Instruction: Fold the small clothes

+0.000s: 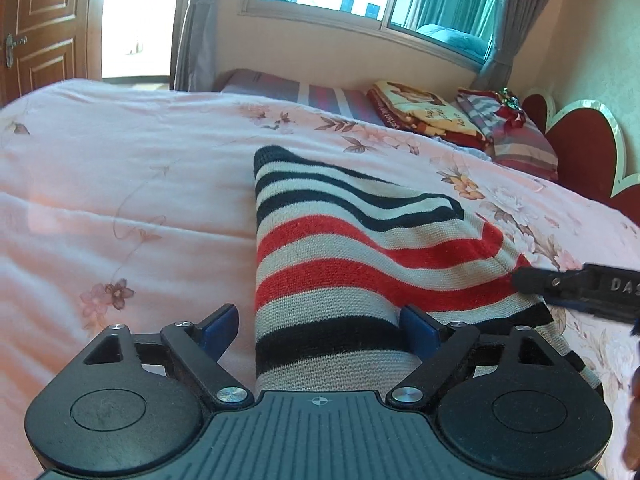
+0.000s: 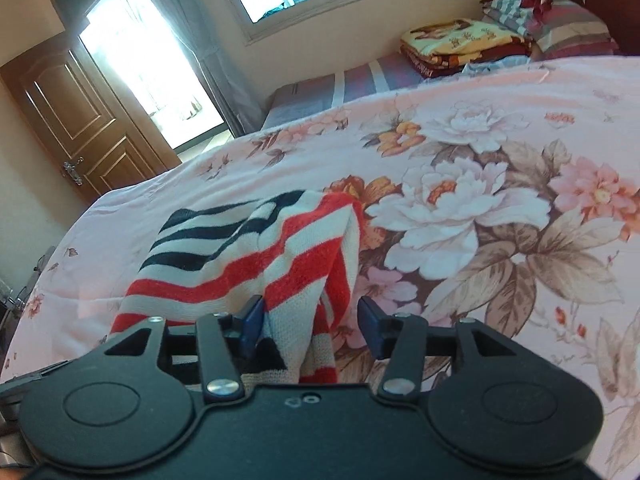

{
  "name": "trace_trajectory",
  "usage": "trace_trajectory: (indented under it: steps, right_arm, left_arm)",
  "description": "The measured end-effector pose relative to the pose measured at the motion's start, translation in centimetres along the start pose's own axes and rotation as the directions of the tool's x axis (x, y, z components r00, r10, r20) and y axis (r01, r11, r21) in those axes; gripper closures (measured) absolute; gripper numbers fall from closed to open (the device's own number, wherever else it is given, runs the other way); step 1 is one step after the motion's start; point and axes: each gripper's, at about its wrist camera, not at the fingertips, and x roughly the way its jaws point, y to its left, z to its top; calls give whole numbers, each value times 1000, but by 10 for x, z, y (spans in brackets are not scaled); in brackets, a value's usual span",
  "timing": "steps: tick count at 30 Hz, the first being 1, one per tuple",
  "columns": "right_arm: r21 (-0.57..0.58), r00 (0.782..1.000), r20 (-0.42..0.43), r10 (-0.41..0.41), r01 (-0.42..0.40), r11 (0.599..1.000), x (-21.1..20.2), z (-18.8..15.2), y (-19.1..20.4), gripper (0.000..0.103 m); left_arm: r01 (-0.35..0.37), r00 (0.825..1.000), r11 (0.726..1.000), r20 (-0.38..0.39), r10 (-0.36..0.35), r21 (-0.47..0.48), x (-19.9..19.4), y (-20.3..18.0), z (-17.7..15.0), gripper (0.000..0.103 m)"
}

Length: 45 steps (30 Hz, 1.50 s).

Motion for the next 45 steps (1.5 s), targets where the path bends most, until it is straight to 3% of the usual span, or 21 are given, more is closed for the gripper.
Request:
trace_trajectory:
  steps: [2,7,11,14,18,24,27,29,31,36,40,42,45]
  right_arm:
    - [-65,999,42,-9,12,998,-15,5,9,63]
    - [-190,994,107,24,-3,982,-45,5,37,67]
    - [-268,999,48,8,5,964,-32,-10,48,72]
    - [-257,994,-45,-95,80,963,-4,-28,32,72]
    - [-148,996,-51,-78,70,987,0,-33,12,67]
    - [-211,999,10,-49,50,976,-36,-35,35,72]
    - [-220,996,-28,-85,76,973,-34,-48,34,72]
    - [-175,994,-63,-90,78,981,-27,-56,24,68]
    - [-136,994,-62,-89,80,987,-30,-55,24,68]
    - [-68,997,-41,-62,59,996,-56,-58,25,64]
    - [-41,997,-32,-66,64,997,-84,-64,24,41]
    - [-47,997,-38,-61,59,997,-97,-67,25,36]
    - [-41,997,-65,-43,40,998,-114,-69,27,21]
  left_arm:
    - [-9,1000,1000,13,9,19,-11,-4,1,16]
    - [9,999,998,52,-13,59,-37,-20,3,16]
    - [-23,999,994,25,20,111,-29,-31,-6,16]
    - [-63,998,984,19,61,166,-22,-36,-14,9]
    - [-62,998,985,10,61,161,-25,-35,-15,8]
    - [-43,999,992,-10,45,115,-41,-29,-17,8]
    - [-44,999,990,-17,47,132,-44,-32,-27,8]
    - [-59,998,987,-14,62,147,-42,-33,-34,7]
    - [-54,998,990,-30,58,129,-42,-30,-35,1]
    - [-29,997,994,-74,37,108,-49,-28,-33,0]
    - [-23,992,994,-119,36,109,-61,-33,-33,0]
    - [-29,988,992,-145,46,123,-68,-37,-35,0]
    - [-107,969,983,-205,136,150,-77,-44,-38,0]
